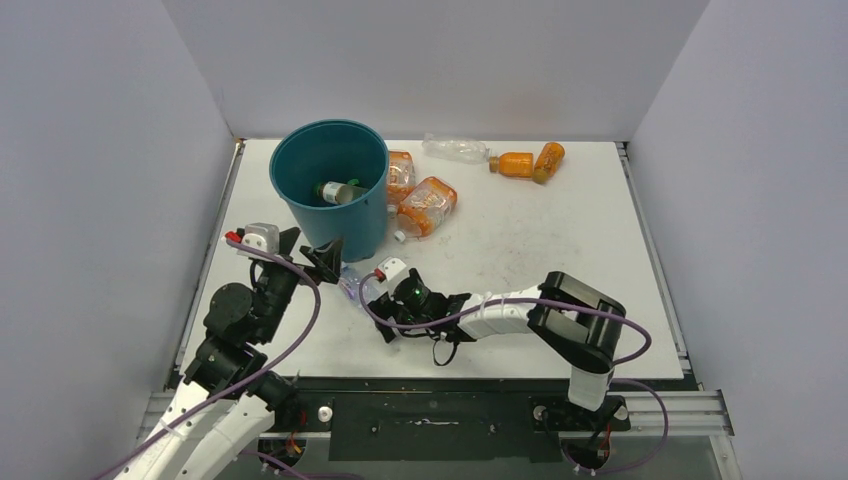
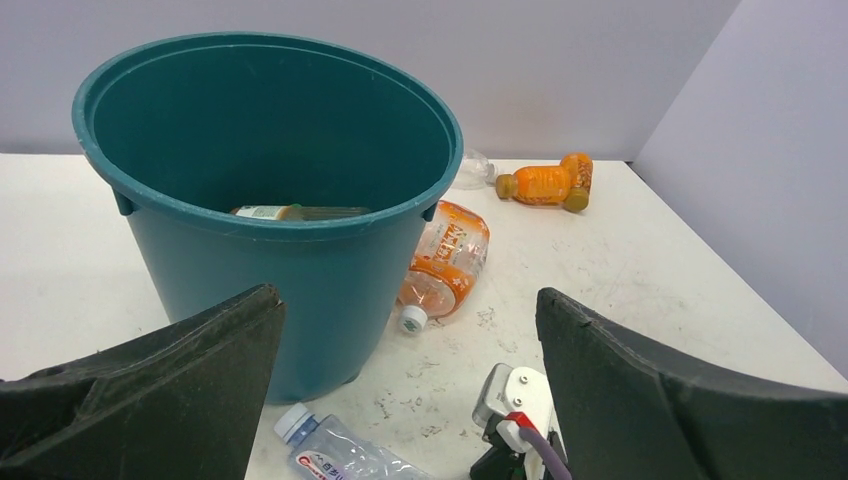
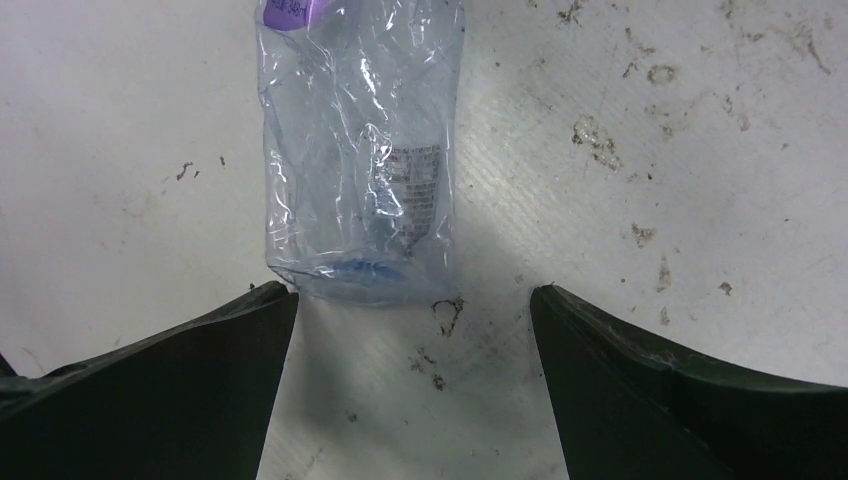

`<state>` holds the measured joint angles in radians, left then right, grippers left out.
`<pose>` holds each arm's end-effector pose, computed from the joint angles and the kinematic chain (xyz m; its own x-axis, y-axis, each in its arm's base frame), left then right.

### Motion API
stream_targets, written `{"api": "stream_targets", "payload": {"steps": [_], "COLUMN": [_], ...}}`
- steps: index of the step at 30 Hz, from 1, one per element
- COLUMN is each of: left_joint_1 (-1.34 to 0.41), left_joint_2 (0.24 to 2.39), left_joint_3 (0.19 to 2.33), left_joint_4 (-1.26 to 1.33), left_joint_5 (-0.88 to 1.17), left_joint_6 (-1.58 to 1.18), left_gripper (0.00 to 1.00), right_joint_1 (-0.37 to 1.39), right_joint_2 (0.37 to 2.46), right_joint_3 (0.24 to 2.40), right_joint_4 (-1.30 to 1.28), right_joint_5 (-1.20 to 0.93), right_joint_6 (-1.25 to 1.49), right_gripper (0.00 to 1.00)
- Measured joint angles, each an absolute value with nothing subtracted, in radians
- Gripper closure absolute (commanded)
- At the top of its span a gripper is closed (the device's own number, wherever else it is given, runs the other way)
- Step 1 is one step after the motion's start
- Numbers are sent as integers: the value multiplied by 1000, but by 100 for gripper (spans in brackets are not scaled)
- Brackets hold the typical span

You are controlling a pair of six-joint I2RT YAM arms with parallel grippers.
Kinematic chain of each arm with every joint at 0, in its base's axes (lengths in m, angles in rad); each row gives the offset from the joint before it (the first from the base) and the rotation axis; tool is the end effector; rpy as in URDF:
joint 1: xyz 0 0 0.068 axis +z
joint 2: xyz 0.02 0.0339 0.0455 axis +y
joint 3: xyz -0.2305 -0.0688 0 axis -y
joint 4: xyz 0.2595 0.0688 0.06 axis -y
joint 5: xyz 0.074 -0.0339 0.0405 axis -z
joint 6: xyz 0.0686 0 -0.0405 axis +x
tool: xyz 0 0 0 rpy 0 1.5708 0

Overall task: Put the plastic bottles in the bin
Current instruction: Pick up the plastic bottle at the center of the board.

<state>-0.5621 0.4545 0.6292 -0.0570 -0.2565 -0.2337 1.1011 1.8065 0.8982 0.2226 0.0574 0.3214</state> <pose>0.1763 -0.0905 0.3354 0.0266 -0.2815 -0.9592 0.3171 0.9123 -0.2590 0.1805 0.3469 0.0797 -0.5468 -0.3805 -0.7458 -0.7350 0.6447 0.2100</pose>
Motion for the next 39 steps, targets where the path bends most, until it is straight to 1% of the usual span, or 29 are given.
{"api": "stream_targets", "payload": {"steps": [5, 10, 15, 20, 23, 24, 25, 29, 33, 36, 39], "left_joint_1": [-562, -562, -563, -570, -574, -575, -575, -576, -583, -590, -595], "left_joint_2": [457, 457, 453, 446, 446, 446, 446, 447, 447, 447, 447], "left_joint_3": [629, 629, 629, 629, 629, 629, 629, 629, 629, 629, 629], "left_joint_4": [-57, -57, -57, -57, -58, -58, -58, -58, -58, -58, -59], "left_joint_5": [-256, -256, -258, -259, -259, -259, -259, -259, -262, -263, -265], "left_joint_6": [-234, -234, -234, -234, -234, -234, -233, -233, -233, -233, -233], "left_gripper": [4, 4, 4, 4, 4, 4, 4, 4, 4, 4, 4], "right_joint_1": [1098, 1104, 1108, 1108, 1108, 1108, 1108, 1108, 1107, 1107, 1113], "right_joint_2": [1813, 1775, 1776, 1847, 1907, 1924, 1942, 1972, 1973, 1966, 1936], "right_joint_3": [905, 909, 970, 1061, 1081, 1083, 1084, 1110, 1090, 1056, 1005], "right_joint_4": [223, 208, 181, 171, 170, 167, 163, 184, 227, 278, 312], "right_joint_5": [43, 39, 39, 35, 33, 33, 33, 54, 63, 70, 71], "right_joint_6": [328, 331, 309, 271, 256, 253, 250, 239, 242, 242, 246], "right_gripper": [10, 10, 10, 10, 7, 5, 0, 22, 52, 64, 71]}}
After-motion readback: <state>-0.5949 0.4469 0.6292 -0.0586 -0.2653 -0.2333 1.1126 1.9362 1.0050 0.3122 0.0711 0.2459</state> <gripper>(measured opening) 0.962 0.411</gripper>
